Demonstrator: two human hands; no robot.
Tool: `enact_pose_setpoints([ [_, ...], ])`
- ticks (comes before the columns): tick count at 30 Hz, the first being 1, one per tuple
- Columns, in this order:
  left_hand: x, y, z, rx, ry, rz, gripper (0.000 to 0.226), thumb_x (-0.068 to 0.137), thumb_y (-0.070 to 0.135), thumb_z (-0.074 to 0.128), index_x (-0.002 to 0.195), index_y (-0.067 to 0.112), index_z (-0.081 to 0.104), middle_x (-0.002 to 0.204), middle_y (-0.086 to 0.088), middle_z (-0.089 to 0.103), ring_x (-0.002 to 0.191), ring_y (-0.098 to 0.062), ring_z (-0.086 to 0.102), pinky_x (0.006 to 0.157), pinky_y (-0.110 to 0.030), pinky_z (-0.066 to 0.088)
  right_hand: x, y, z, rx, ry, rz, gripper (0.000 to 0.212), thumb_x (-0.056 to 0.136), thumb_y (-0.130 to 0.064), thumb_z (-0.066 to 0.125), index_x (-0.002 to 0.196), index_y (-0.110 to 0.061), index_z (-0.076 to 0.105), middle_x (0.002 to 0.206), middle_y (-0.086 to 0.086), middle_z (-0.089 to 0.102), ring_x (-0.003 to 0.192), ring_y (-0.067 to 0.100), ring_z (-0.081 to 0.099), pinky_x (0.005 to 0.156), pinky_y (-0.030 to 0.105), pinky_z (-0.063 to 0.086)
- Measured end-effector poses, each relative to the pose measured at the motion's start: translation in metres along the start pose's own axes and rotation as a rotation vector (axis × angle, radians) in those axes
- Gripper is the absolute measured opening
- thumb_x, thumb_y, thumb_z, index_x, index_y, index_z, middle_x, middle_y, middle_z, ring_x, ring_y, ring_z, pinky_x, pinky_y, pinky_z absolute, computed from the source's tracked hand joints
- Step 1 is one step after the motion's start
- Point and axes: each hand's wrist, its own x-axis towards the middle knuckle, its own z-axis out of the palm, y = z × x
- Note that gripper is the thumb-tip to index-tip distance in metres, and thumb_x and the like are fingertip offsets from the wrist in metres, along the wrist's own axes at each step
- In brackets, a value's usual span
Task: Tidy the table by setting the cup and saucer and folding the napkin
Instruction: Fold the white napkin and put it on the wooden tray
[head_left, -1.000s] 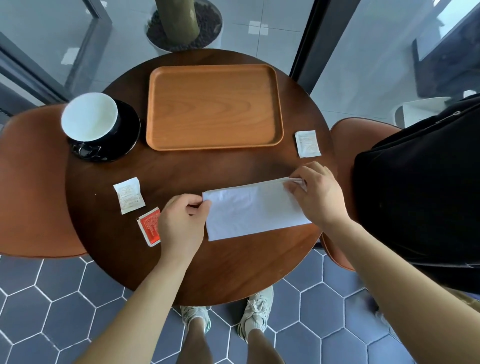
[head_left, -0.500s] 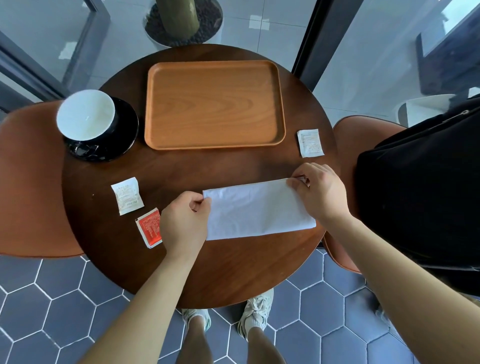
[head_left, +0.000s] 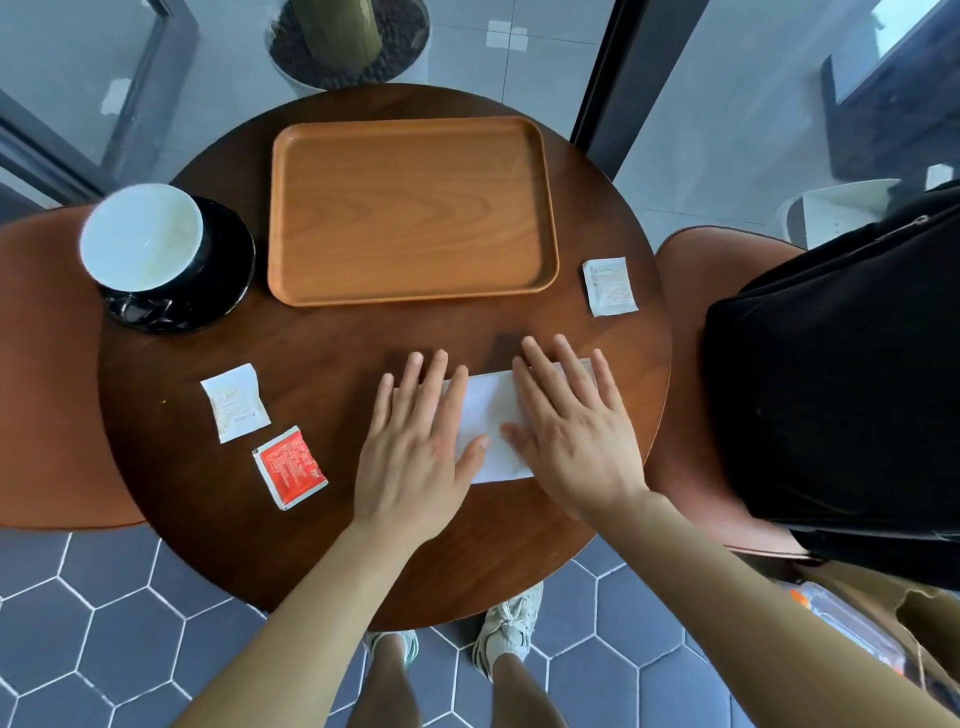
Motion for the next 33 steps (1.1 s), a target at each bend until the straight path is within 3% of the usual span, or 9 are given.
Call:
enact_pose_setpoints([
  [3,-0.002,-0.005,0.009,0.059,-0.051,0.016,0.072,0.103,0.06,0.02,0.159,0.015,0.019,0.167,-0.012,0.019,0.156,-0.03,0.01,0.125,-0.052,0.014,-0.009,0.001,0.008,-0.05,-0.059,0.059,0.071,0.103,-0.059,0.03,0.155,-0.01,0.031,0.165,0.008,0.023,0.155,0.029,0.012,0.123,0.054,0.013],
  [12,0.0,-0.006,0.011,0.109,-0.094,0.014,0.076,0.102,0.064,0.016,0.161,0.016,0.014,0.168,-0.013,0.016,0.156,-0.031,0.01,0.123,-0.055,0.017,-0.019,0.005,0.012,-0.075,-0.134,0.11,0.079,0.102,-0.065,0.02,0.159,-0.01,0.017,0.168,0.007,0.013,0.156,0.025,0.001,0.123,0.056,0.011],
  [19,0.001,-0.006,0.013,0.107,-0.088,0.014,0.078,0.101,0.066,0.019,0.161,0.016,0.016,0.167,-0.014,0.016,0.156,-0.032,0.009,0.123,-0.054,0.017,-0.007,-0.008,0.006,-0.062,0.004,0.014,0.068,0.105,-0.053,0.028,0.158,-0.009,0.022,0.168,0.009,0.012,0.155,0.03,0.0,0.124,0.056,0.008],
  [27,0.0,-0.006,0.014,0.113,-0.082,0.006,0.077,0.101,0.065,0.019,0.161,0.017,0.012,0.168,-0.012,0.014,0.156,-0.03,0.007,0.124,-0.054,0.016,-0.015,0.015,0.019,-0.103,-0.061,0.04,0.085,0.102,-0.065,0.022,0.157,0.0,0.016,0.167,0.016,0.006,0.155,0.029,0.0,0.126,0.048,0.011],
  [33,0.0,-0.001,0.001,0.058,-0.12,-0.042,0.078,0.1,0.067,0.024,0.16,0.017,0.02,0.167,-0.011,0.018,0.155,-0.031,0.012,0.123,-0.054,0.02,-0.013,0.015,0.019,-0.107,-0.079,0.046,0.086,0.101,-0.066,0.021,0.157,-0.001,0.013,0.168,0.014,0.004,0.156,0.027,-0.002,0.126,0.048,0.01],
])
